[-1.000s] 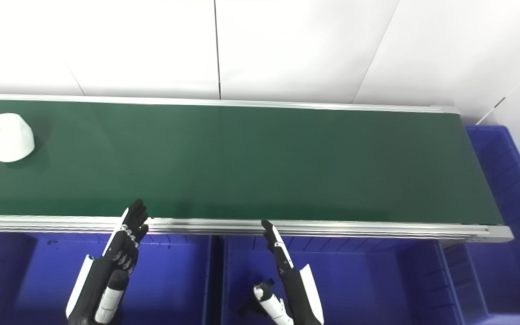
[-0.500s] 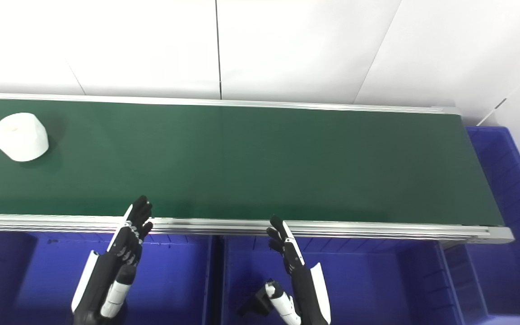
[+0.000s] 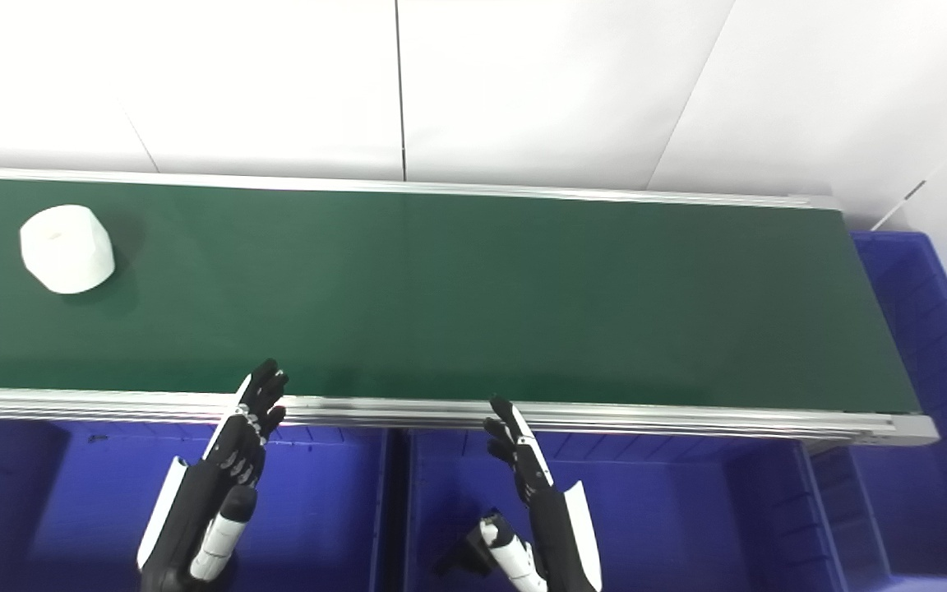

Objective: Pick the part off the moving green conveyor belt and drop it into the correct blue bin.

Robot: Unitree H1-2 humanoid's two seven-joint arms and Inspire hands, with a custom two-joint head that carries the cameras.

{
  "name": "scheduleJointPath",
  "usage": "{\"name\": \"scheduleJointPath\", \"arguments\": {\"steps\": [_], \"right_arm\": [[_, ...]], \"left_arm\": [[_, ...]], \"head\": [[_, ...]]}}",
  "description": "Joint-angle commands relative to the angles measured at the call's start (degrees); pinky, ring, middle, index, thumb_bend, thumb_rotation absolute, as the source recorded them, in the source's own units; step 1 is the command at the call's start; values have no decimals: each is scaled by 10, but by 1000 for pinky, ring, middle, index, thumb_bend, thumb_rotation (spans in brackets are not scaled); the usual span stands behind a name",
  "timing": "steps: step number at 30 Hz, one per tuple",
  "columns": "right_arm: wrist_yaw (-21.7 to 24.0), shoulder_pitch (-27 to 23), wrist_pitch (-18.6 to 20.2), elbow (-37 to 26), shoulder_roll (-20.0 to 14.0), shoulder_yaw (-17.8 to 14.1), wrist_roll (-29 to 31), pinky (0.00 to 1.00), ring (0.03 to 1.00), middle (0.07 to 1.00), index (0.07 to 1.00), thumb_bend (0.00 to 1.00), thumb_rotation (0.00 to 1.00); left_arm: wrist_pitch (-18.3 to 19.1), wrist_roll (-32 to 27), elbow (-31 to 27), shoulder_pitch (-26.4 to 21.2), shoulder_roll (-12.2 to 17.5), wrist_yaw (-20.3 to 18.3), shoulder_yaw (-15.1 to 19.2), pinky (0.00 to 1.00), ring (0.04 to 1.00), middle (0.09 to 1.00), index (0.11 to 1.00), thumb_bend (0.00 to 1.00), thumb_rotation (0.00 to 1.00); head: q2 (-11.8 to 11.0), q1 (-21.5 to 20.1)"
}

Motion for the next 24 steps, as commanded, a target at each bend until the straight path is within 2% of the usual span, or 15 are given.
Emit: {"name": "scheduleJointPath", "arguments": {"steps": [1,16,24], "right_arm": [[2,5,-18,-10,4,4,2,861,907,953,943,827,975],[2,8,-22,-8,3,6,4,862,904,947,940,821,966],[2,8,-30,2,-2,5,9,864,908,951,945,824,965]], "left_arm": [[-17,2,-13,5,3,-1,-2,990,995,968,964,760,859],[-22,7,-14,9,7,-1,-5,983,996,970,964,765,866],[-32,9,-3,10,5,0,-9,977,990,967,961,777,857]], "head": [[-1,1],[-7,2],[-27,16]]}}
